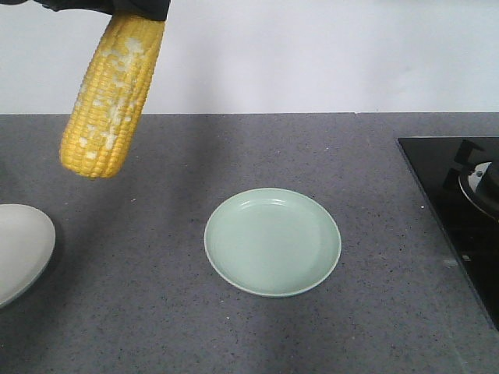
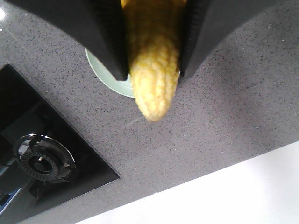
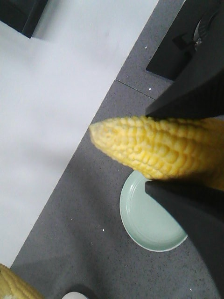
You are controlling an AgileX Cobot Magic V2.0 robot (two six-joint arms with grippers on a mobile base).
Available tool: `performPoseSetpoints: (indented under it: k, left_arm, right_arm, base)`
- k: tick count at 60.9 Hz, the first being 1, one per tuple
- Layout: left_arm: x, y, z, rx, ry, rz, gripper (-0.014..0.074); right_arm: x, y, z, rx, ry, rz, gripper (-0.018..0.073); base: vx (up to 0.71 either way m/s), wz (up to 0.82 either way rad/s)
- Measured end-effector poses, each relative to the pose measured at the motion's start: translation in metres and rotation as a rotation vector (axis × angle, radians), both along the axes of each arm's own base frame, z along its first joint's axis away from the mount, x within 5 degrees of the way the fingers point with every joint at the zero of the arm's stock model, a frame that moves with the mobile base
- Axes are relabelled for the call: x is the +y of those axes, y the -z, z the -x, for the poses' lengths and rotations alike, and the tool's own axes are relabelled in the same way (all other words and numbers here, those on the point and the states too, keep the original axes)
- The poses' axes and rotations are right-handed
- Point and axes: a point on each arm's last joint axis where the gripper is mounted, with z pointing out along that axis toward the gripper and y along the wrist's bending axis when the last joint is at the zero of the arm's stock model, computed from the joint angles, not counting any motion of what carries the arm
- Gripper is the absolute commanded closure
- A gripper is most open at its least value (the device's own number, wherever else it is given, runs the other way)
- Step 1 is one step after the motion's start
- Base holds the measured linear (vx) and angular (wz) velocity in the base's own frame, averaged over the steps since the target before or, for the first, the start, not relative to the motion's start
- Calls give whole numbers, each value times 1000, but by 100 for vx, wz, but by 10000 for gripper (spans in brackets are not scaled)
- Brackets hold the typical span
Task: Distribute corn equally
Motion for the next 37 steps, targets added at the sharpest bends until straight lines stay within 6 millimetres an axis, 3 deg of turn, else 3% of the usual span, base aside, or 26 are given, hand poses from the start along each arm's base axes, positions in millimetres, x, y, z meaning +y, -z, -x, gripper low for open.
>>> performPoseSetpoints:
  k: [37]
  left_arm:
    - [0,0,0,0,0,0,603]
  right_arm:
    - [0,0,0,0,0,0,561]
  base:
    - [2,-1]
